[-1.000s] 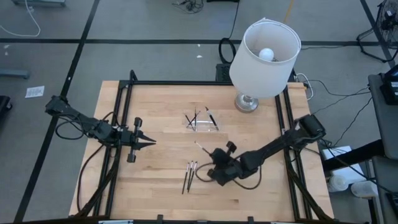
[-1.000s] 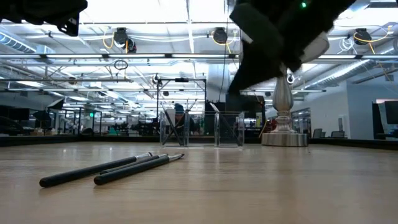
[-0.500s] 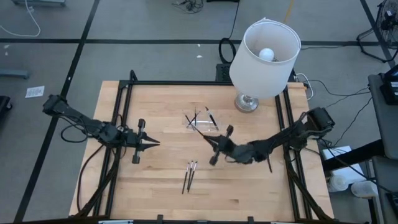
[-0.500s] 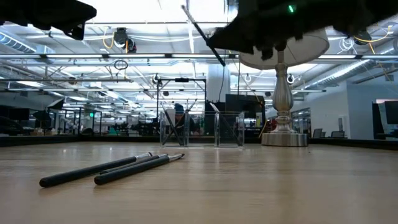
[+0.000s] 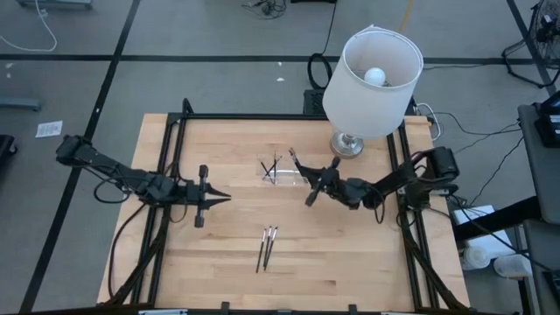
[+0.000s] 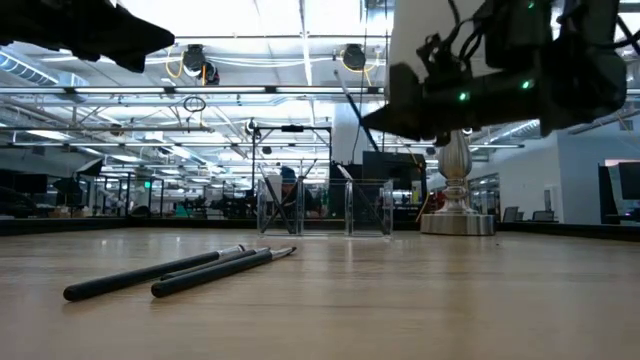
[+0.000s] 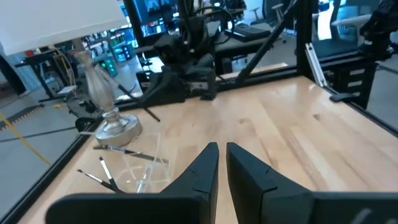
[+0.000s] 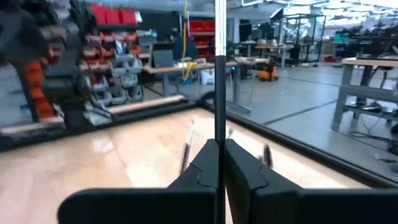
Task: Put items in baskets/containers
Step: Put the black liner brush transparent organizer
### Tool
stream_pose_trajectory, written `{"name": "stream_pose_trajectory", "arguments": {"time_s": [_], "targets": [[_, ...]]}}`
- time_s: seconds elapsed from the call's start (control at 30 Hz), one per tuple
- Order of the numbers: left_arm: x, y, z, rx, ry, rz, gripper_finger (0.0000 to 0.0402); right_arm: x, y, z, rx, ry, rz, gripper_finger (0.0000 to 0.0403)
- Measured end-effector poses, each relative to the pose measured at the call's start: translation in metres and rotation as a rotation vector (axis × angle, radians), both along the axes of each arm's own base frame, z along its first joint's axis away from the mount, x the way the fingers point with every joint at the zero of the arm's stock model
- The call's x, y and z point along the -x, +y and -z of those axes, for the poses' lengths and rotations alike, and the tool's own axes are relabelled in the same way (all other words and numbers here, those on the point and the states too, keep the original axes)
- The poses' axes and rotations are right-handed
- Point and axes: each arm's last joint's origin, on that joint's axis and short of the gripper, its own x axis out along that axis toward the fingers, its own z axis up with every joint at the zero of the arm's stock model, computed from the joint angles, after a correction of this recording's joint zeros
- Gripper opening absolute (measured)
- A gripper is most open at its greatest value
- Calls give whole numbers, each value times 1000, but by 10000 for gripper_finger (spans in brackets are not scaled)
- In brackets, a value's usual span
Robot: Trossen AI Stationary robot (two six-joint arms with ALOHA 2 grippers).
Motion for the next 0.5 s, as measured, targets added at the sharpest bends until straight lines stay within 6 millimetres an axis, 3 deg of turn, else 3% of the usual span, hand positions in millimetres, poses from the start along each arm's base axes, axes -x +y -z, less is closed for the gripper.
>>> {"name": "stream_pose_trajectory", "arguments": {"time_s": [0.2, 0.5], "targets": [[0, 1, 0, 11, -2, 1, 42, -4, -18, 23, -46, 24, 37, 0], [0, 1, 0, 11, -1, 2, 42, -14, -23, 42, -32, 43, 55, 0]]}}
